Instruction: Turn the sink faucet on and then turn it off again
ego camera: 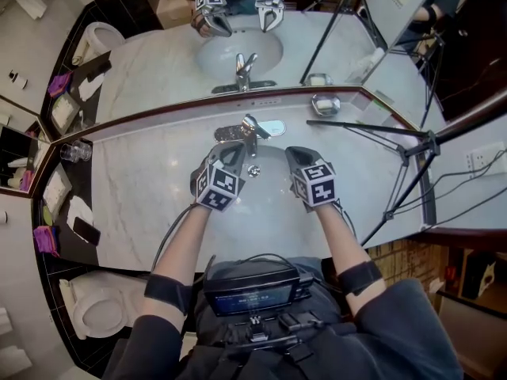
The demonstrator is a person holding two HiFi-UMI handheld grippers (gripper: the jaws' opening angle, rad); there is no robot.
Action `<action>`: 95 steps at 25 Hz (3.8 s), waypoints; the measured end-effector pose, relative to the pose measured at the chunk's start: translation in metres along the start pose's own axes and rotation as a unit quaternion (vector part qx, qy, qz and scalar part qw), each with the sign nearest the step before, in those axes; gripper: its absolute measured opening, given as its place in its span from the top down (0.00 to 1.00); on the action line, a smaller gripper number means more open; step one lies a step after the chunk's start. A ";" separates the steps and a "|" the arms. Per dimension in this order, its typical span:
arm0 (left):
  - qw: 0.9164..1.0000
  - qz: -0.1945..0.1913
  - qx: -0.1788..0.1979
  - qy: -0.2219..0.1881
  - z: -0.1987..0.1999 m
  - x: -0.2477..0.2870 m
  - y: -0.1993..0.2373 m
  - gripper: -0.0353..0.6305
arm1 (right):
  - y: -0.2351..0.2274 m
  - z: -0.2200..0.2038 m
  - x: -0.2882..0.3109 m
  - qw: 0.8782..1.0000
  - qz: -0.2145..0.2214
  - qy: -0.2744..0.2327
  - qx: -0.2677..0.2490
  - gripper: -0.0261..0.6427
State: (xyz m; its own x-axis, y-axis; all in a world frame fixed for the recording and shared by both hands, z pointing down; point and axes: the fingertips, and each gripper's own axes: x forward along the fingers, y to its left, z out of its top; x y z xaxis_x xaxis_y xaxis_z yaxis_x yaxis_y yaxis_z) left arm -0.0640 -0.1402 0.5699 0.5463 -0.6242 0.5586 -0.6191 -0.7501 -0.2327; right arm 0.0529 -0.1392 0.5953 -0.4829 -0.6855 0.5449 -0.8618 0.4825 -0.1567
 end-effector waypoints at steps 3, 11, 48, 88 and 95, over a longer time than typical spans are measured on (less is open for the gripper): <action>0.997 0.009 -0.074 -0.027 0.004 -0.020 0.009 0.94 | 0.004 0.004 -0.002 1.000 0.003 -0.002 -0.005 0.93; 0.976 0.046 -0.204 -0.061 -0.019 -0.067 0.032 0.94 | 0.015 0.007 -0.005 1.000 0.011 -0.004 -0.014 0.93; 0.958 0.090 -0.266 -0.050 -0.067 -0.091 0.020 0.94 | 0.022 -0.010 0.064 0.852 -0.051 0.091 -0.513 0.63; 0.961 0.074 -0.266 -0.031 -0.076 -0.071 0.017 0.94 | 0.024 0.033 0.134 0.834 -0.027 0.114 -0.539 0.71; 0.960 0.074 -0.269 -0.033 -0.078 -0.072 0.013 0.94 | 0.025 0.040 0.142 0.850 -0.027 0.119 -0.512 0.71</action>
State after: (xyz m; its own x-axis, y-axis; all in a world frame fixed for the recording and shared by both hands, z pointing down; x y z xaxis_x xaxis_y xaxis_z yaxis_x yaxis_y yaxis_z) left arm -0.1550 -0.0882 0.5886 0.4541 -0.7405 0.4954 -0.8844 -0.4419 0.1502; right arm -0.0435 -0.2466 0.6357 -0.2975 -0.6506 0.6987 -0.2359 0.7592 0.6066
